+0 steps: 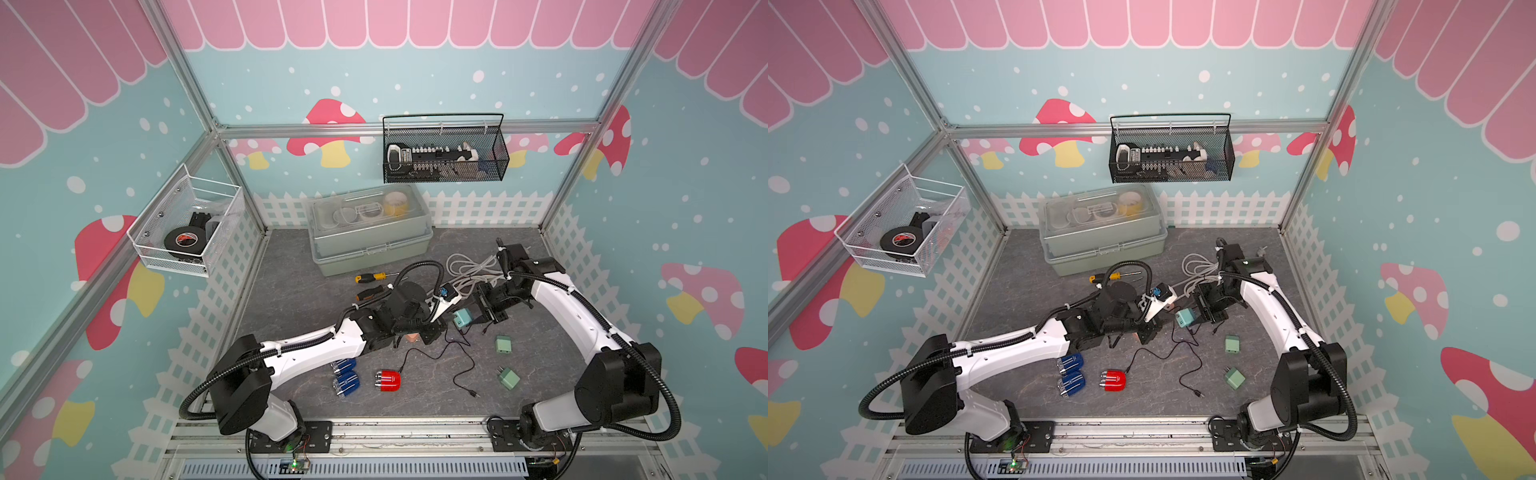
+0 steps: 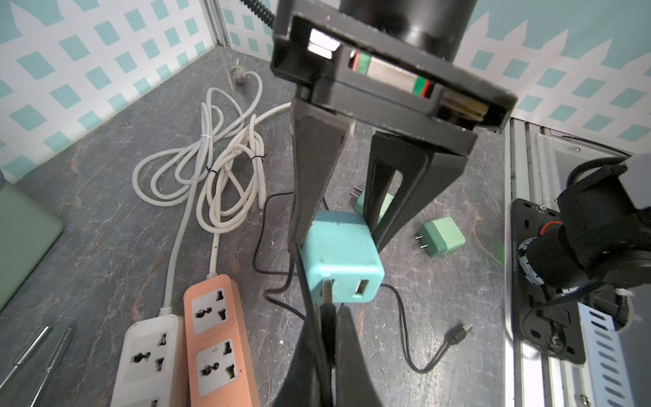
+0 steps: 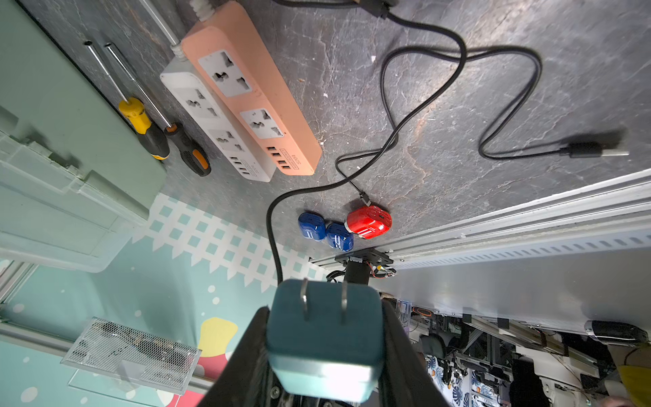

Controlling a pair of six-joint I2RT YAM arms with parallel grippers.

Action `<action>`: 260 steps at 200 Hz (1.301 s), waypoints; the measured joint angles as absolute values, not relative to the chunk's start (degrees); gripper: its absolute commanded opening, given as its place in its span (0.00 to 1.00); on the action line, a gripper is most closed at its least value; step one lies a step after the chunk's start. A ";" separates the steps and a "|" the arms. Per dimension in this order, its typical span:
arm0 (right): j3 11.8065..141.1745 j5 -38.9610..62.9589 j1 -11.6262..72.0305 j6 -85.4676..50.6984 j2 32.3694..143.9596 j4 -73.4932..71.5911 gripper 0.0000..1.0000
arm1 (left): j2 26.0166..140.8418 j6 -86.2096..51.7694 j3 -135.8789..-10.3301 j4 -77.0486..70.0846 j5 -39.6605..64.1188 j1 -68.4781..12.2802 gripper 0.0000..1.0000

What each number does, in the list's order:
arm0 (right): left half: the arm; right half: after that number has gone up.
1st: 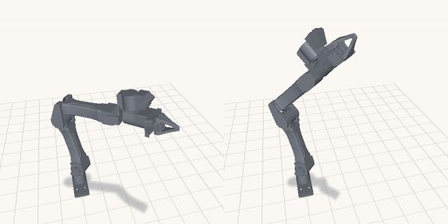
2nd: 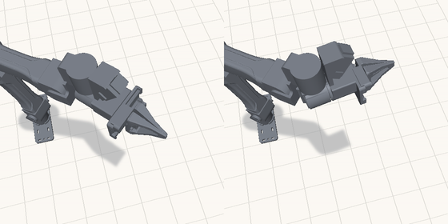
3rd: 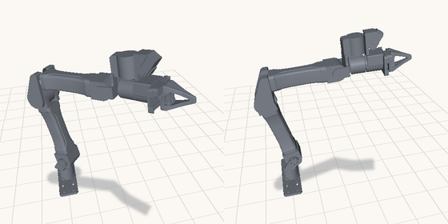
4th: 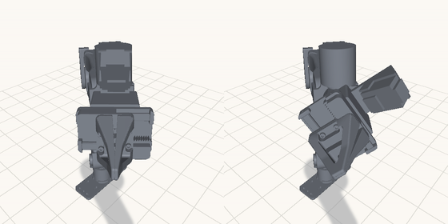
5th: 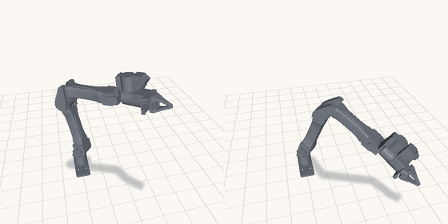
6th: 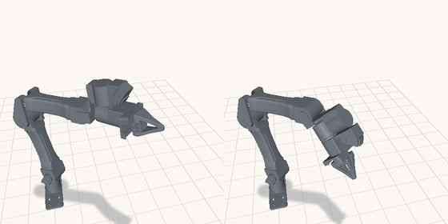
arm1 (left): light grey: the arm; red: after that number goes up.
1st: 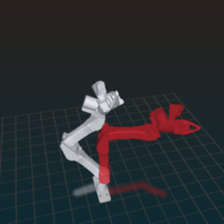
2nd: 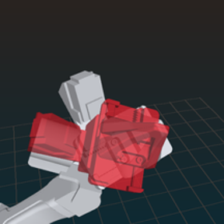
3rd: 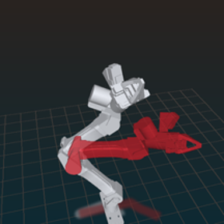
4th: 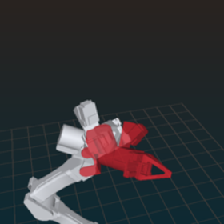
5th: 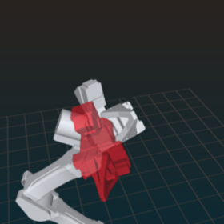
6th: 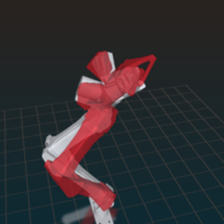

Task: Charge the electric shaver
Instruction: Insert the charging cable into the plug.

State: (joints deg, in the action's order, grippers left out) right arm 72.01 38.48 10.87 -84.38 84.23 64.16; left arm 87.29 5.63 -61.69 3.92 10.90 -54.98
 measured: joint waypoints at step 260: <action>72.07 34.30 12.64 -84.53 84.01 67.96 0.00 | 90.11 13.98 -64.97 8.27 2.63 -59.86 0.00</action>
State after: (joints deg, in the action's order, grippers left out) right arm 72.07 34.30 12.64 -84.53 84.01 67.96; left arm 90.11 13.98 -64.97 8.27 2.63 -59.86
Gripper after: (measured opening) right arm 0.362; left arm 0.054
